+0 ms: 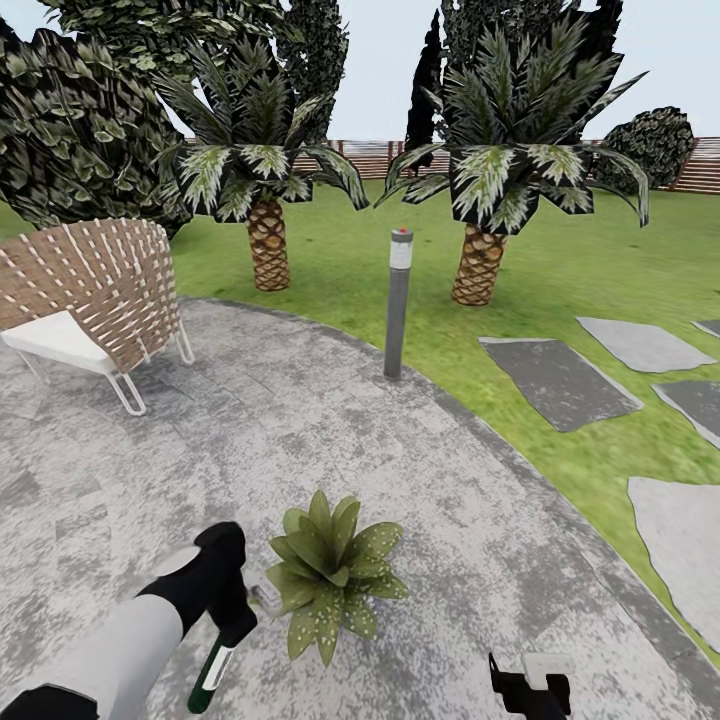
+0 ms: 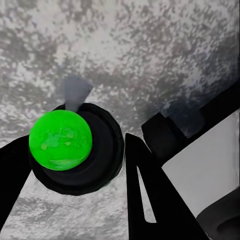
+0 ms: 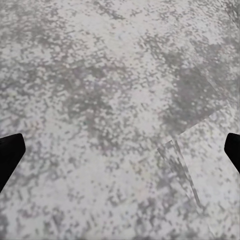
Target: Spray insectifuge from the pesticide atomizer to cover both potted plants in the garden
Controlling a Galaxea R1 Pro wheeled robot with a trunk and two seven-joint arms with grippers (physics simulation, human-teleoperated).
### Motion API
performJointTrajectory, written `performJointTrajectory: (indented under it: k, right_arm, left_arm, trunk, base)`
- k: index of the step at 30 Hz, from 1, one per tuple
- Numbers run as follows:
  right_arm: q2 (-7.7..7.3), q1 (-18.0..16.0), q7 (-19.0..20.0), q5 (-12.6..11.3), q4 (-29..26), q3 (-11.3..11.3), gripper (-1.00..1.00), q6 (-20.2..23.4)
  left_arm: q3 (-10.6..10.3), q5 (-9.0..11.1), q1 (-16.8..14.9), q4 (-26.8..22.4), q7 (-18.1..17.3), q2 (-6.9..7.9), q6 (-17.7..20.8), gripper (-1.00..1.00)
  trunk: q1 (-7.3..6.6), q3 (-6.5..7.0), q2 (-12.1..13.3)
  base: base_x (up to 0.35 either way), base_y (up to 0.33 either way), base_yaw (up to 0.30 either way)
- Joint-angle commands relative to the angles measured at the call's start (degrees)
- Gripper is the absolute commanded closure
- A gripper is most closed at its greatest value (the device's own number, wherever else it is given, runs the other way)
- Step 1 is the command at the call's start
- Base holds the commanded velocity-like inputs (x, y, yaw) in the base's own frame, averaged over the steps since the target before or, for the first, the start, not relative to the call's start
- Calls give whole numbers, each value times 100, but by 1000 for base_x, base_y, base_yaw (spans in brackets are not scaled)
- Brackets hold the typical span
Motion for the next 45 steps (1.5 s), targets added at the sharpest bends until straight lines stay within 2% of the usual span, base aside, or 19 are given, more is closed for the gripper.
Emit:
performJointTrajectory:
  k: [1,2,3,7,14,21,37,45]
  right_arm:
    - [-1,-3,-26,-35,3,51,-100,-14]
    - [-1,-3,-26,-35,3,51,-100,-14]
    - [-1,-3,-26,-35,3,51,-100,-14]
    - [-1,-4,-26,-35,3,51,-100,-14]
    - [-1,-4,-26,-35,3,51,-100,-14]
    - [-1,-1,-26,-35,3,51,-100,-14]
    - [7,-5,-26,-35,-6,50,-100,-14]
    - [7,-1,-26,-35,3,48,-100,-14]
  left_arm:
    - [-31,-45,-2,-12,-56,-44,30,100]
    - [-44,-50,-2,-38,-56,-124,32,100]
    - [-51,-52,-2,-48,-56,-139,36,100]
    - [-61,-62,-2,-73,-47,-95,36,100]
    - [-56,-62,-2,-74,-35,-100,46,100]
    - [-39,-62,-10,-83,-30,-139,48,100]
    - [1,3,-31,-86,-29,-107,57,100]
    - [-7,-20,-28,-80,-29,-126,57,100]
  trunk:
    - [-1,-5,-2]
    - [-1,-5,-2]
    - [-1,-5,-2]
    - [-1,-5,-2]
    - [-1,-5,-2]
    - [-1,-5,-2]
    - [-1,-5,-2]
    - [-1,-5,-2]
  base:
    - [0,0,0]
    - [0,0,0]
    - [0,0,0]
    - [-83,0,0]
    - [-183,185,-3]
    - [-6,258,-240]
    - [-1,6,-45]
    - [-68,214,-241]
